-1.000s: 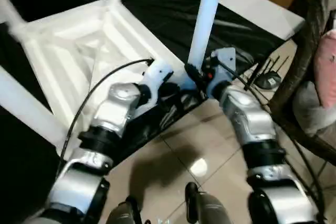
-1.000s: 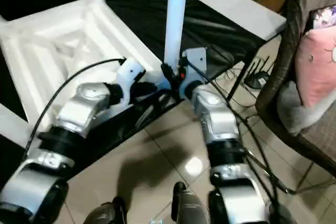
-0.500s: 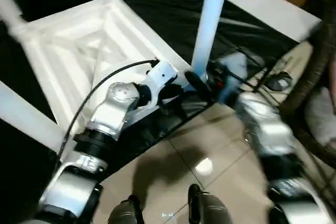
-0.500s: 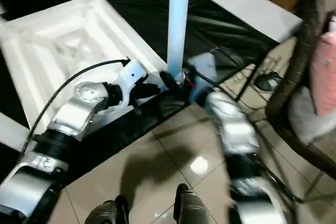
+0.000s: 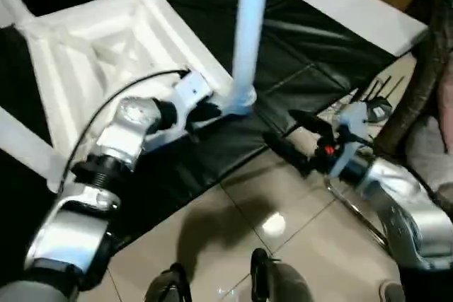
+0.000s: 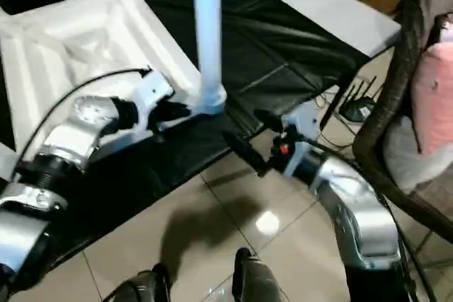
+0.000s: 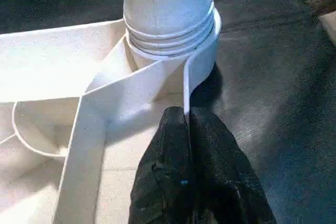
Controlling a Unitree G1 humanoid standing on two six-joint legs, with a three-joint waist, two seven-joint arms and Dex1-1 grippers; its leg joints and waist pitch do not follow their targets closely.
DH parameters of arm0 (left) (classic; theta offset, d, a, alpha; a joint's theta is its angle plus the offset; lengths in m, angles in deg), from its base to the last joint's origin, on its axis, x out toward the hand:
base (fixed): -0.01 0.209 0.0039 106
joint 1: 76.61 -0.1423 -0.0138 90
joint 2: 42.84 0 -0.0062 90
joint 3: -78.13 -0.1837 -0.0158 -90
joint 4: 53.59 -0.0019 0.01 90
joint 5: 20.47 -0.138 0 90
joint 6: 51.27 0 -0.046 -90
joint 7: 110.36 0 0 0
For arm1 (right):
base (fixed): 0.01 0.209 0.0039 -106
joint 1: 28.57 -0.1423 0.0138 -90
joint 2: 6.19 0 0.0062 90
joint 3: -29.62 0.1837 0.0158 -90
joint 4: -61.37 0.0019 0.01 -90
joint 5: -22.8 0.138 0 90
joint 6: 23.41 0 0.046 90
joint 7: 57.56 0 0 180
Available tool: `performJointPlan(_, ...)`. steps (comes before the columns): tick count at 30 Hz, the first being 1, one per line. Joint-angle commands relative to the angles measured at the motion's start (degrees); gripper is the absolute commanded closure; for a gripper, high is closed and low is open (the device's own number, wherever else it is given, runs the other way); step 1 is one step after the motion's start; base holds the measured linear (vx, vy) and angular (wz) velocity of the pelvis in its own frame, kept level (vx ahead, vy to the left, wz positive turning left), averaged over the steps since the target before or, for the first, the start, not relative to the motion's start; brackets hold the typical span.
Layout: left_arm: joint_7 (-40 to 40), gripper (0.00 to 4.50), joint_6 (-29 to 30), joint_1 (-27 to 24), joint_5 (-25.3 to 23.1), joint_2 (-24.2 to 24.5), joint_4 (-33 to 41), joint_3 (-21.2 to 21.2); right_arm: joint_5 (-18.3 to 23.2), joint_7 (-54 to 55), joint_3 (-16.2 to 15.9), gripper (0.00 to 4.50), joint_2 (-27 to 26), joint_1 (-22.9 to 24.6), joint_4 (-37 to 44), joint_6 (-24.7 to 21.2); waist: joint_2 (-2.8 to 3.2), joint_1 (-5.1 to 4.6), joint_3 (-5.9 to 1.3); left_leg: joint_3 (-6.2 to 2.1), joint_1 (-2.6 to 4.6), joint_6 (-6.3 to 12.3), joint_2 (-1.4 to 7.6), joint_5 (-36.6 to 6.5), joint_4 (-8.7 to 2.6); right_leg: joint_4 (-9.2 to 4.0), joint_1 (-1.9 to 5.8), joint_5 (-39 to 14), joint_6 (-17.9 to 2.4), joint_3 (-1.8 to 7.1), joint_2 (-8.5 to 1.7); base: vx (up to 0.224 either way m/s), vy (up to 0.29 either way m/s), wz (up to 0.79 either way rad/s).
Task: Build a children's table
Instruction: Rotate leg to tighten
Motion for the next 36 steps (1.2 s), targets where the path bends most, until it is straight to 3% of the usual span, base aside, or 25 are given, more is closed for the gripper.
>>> performJointPlan(1,1.8,4.07,0.3,-0.1,2.1,2.1,2.1,4.6,0.2,4.1,1.0,0.00,-1.2,1.5,3.3,-3.4,0.10,0.55,-5.56,-0.39,0.16,3.39,0.18,-14.1,-2.97,-4.44,4.84,-31.4,-2.4,1.52,-2.36,0.000,0.000,0.00)
performJointPlan(6,9.7,3.61,3.8,-5.2,8.3,-1.3,9.7,12.7,-6.7,12.5,-2.3,0.00,-1.3,4.6,8.5,-10.7,0.11,0.87,-5.69,0.10,1.03,2.79,0.84,-13.3,-2.82,-2.99,4.27,-22.4,-8.4,2.07,-2.05,0.000,0.000,0.00)
performJointPlan(8,12.6,3.61,8.3,-8.6,10.4,-3.3,14.6,15.0,-7.6,13.4,-4.2,0.00,-0.5,5.0,9.3,-14.2,0.06,0.96,-5.77,0.10,0.82,2.99,0.81,-12.7,-2.70,-2.59,4.74,-22.5,-8.9,2.21,-2.34,0.000,0.000,0.00)
performJointPlan(13,18.3,3.61,10.4,-21.8,12.3,-9.9,31.3,16.0,-9.3,16.9,-3.8,0.00,-2.3,8.4,10.7,-10.3,-0.10,0.95,-6.35,0.30,0.25,6.28,1.59,-8.2,-2.39,-2.00,4.60,-17.9,-9.5,2.65,-2.39,0.000,0.000,0.00)
performJointPlan(14,20.4,3.61,11.3,-24.6,12.0,-11.8,35.0,15.9,-9.6,17.3,-3.9,0.00,-2.1,8.9,11.0,-10.2,-0.85,1.62,-5.80,-2.31,-2.59,9.37,0.65,-7.1,-3.02,-0.66,6.53,-15.3,-10.4,0.31,-3.37,0.000,0.000,0.00)
performJointPlan(15,22.9,3.61,11.9,-28.4,11.7,-13.6,39.8,15.0,-9.4,17.6,-4.1,0.00,-2.0,9.7,11.8,-10.6,0.18,1.11,-6.15,-3.35,-2.47,11.06,1.13,-5.4,-3.07,-0.63,6.75,-14.0,-10.4,-0.52,-2.87,0.000,0.000,0.00)
performJointPlan(17,25.5,3.61,12.6,-32.6,10.7,-15.2,44.6,13.6,-9.2,18.0,-4.1,0.00,-2.1,10.6,12.7,-10.9,2.24,0.00,-5.93,-8.35,-0.86,17.32,3.87,-1.4,-2.95,1.51,5.48,-9.1,-12.4,-1.92,-0.82,0.036,-0.056,0.49)
performJointPlan(18,28.0,3.61,14.9,-35.2,10.7,-16.4,48.0,13.2,-9.7,18.6,-4.4,0.00,-2.1,11.0,13.6,-11.6,2.50,-0.41,-5.39,-11.44,0.91,21.26,5.36,-0.7,-4.01,4.10,3.83,-14.3,-14.0,-2.08,1.15,0.054,-0.071,0.54)
performJointPlan(20,30.6,3.61,17.1,-38.1,11.0,-18.6,51.2,13.1,-10.2,18.5,-4.8,0.00,-1.8,11.4,14.3,-11.2,1.78,-0.05,-4.13,-13.88,1.39,23.14,5.69,-4.7,-5.34,7.26,2.43,-20.7,-15.5,-0.24,1.49,0.001,-0.151,0.60)
performJointPlan(21,32.0,3.61,18.0,-39.6,11.0,-19.8,52.7,13.0,-10.3,18.5,-4.9,0.00,-1.7,11.5,14.5,-10.9,0.94,0.46,-3.50,-13.97,-0.78,18.99,4.10,-10.8,-6.26,7.77,3.79,-21.3,-15.8,2.28,0.25,-0.006,-0.179,0.66)
performJointPlan(22,33.0,3.61,17.7,-40.7,9.8,-20.3,53.4,12.3,-10.6,18.3,-5.2,0.00,-1.4,11.3,14.5,-10.2,-0.59,0.85,-3.02,-12.68,-2.60,15.13,2.49,-14.4,-5.61,6.11,4.51,-23.8,-14.6,4.07,-1.07,-0.040,-0.238,0.77)
performJointPlan(23,33.7,3.61,17.1,-41.6,8.5,-20.5,53.8,11.3,-10.8,18.2,-5.2,0.00,-1.4,11.1,14.3,-9.6,-3.49,2.34,-3.70,-5.47,-0.05,6.09,-5.78,-11.4,6.48,-4.94,1.21,-48.6,-5.6,4.07,-5.32,-0.049,-0.252,0.85)
performJointPlan(24,33.7,3.61,17.1,-41.6,8.5,-20.5,53.8,11.3,-10.8,18.2,-5.2,0.00,-1.4,11.1,14.3,-9.6,-3.25,2.29,-3.77,-3.77,1.13,4.53,-5.84,-8.3,8.84,-5.93,0.27,-58.5,-1.8,3.77,-6.30,-0.049,-0.252,0.85)
performJointPlan(25,34.0,3.61,16.7,-42.2,7.4,-20.4,53.9,10.5,-10.4,18.1,-5.0,0.00,-1.6,10.9,14.2,-9.3,-2.86,2.29,-3.37,-3.62,-3.38,3.46,-5.14,-6.1,9.14,-5.04,5.06,-62.4,8.4,4.92,-7.97,-0.026,-0.220,0.72)
performJointPlan(26,35.1,3.61,17.1,-43.0,5.7,-20.5,54.5,9.6,-10.0,18.5,-4.6,0.00,-2.0,10.7,14.0,-9.3,-3.63,2.18,-3.09,-3.45,-3.95,3.89,-4.77,-7.3,9.58,-5.10,5.21,-61.6,13.3,5.21,-8.88,-0.048,-0.170,0.67)
performJointPlan(27,37.1,3.61,16.4,-45.4,2.8,-20.3,55.7,7.6,-8.4,18.8,-3.1,0.00,-2.7,10.7,13.7,-9.3,-3.73,2.48,-4.35,-5.26,-3.74,6.42,-3.37,-10.5,9.22,-3.21,7.86,-48.0,10.8,7.64,-13.27,-0.048,-0.170,0.67)
performJointPlan(28,37.3,3.61,16.4,-45.6,2.7,-20.3,55.9,7.5,-8.1,18.9,-2.9,0.00,-2.9,10.7,13.7,-9.4,-3.27,2.49,-4.55,-5.92,-3.72,6.99,-2.69,-10.5,8.93,-3.06,8.92,-43.0,7.3,7.52,-14.43,-0.078,-0.123,0.74)
performJointPlan(29,38.4,3.61,16.6,-46.6,2.8,-20.5,56.9,7.5,-7.2,19.2,-2.0,0.00,-3.4,11.0,13.9,-10.0,-2.67,2.50,-3.95,-5.42,-1.36,7.45,-2.74,-10.4,6.83,-3.51,8.73,-37.1,-1.7,10.53,-10.81,-0.083,-0.101,0.51)
performJointPlan(30,38.8,3.61,16.8,-47.3,3.2,-20.5,57.8,7.5,-7.6,19.3,-2.1,0.00,-3.0,11.6,14.0,-9.7,-2.32,2.87,-3.58,-5.26,-0.16,8.45,-2.22,-8.5,5.01,-3.99,8.63,-35.1,-5.4,9.16,-9.08,-0.083,-0.101,0.51)
performJointPlan(31,38.1,3.61,16.3,-48.5,4.2,-20.3,59.3,7.4,-8.3,19.0,-2.4,0.00,-2.6,12.4,13.9,-8.6,-2.03,2.76,-3.23,-4.33,3.22,10.25,-0.88,-7.3,1.70,-4.86,5.86,-35.1,-6.0,4.99,-4.31,-0.085,-0.081,0.32)
performJointPlan(32,38.1,3.61,16.3,-48.5,4.2,-20.3,59.3,7.4,-8.3,19.0,-2.4,0.00,-2.6,12.4,13.9,-8.6,-0.96,1.24,-2.73,-5.77,5.52,10.49,3.56,-14.5,-0.63,-4.18,4.63,-31.7,-4.9,2.51,-2.17,-0.067,-0.039,0.24)
performJointPlan(33,37.3,3.61,15.8,-49.0,5.0,-20.3,60.1,7.1,-8.6,18.9,-2.5,0.00,-2.5,12.8,13.9,-7.8,0.24,0.87,-2.97,-6.61,5.73,8.47,7.36,-24.7,-2.64,-2.25,5.50,-25.4,-3.7,2.12,-2.24,-0.067,-0.039,0.24)
performJointPlan(34,36.7,3.61,15.0,-49.5,5.2,-20.4,60.7,6.8,-8.8,19.1,-2.6,0.00,-2.6,13.2,13.9,-7.2,0.46,0.73,-2.75,-6.59,5.36,7.30,8.38,-28.9,-3.84,-0.20,5.41,-22.0,-3.1,2.28,-2.20,-0.046,-0.015,0.19)
performJointPlan(35,36.8,3.61,15.0,-49.6,5.2,-20.6,60.9,6.7,-8.8,19.3,-2.6,0.00,-2.8,13.3,13.9,-6.9,-0.33,0.79,-2.49,-6.13,4.93,4.02,8.84,-39.1,-5.68,2.87,6.00,-20.8,-2.5,3.03,-3.06,-0.047,-0.019,0.18)
performJointPlan(36,36.9,3.61,14.7,-49.8,5.3,-20.9,61.0,6.6,-8.6,19.6,-2.4,0.00,-3.3,13.6,13.9,-6.4,-0.87,0.91,-2.06,-5.14,5.01,2.23,7.53,-43.6,-5.67,2.26,5.77,-25.9,-1.7,3.59,-3.14,-0.047,-0.019,0.18)
